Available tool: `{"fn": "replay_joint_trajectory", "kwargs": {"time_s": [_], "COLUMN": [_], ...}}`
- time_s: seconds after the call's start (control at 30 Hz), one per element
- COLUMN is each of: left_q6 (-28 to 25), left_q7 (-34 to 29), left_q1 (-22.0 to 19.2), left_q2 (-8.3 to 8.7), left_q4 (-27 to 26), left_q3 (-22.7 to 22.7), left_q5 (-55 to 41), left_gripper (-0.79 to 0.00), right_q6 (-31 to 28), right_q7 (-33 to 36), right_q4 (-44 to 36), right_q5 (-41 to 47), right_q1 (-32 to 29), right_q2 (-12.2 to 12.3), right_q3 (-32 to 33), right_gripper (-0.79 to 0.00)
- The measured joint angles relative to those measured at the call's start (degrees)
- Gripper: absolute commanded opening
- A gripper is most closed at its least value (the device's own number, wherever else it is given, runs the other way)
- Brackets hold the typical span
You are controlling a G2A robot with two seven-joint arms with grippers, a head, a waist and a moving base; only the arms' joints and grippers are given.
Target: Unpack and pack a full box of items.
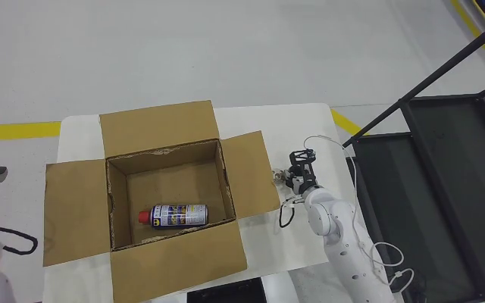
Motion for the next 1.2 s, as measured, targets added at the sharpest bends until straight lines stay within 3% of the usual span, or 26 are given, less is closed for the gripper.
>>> {"fn": "replay_joint_trajectory", "kwargs": {"time_s": [0.2,0.57,1.2], "left_q6": [0.0,0.0,0.0], "left_q7": [0.0,0.0,0.0], "left_q1": [0.0,0.0,0.0], "left_q2": [0.0,0.0,0.0], "left_q4": [0.0,0.0,0.0], "left_q3": [0.0,0.0,0.0], "left_q5": [0.0,0.0,0.0], "left_gripper": [0.0,0.0,0.0], "right_q6": [0.2,0.7,0.7], "right_q7": [-0.1,-0.8,-3.6], "right_q4": [0.0,-0.2,-8.1], "right_q5": [0.1,0.5,3.3], "right_q1": [-0.1,-1.0,-6.7], "right_q2": [0.1,0.2,0.8], "right_q3": [-0.1,0.1,5.2], "right_gripper": [-0.489,-0.348,-0.259]}}
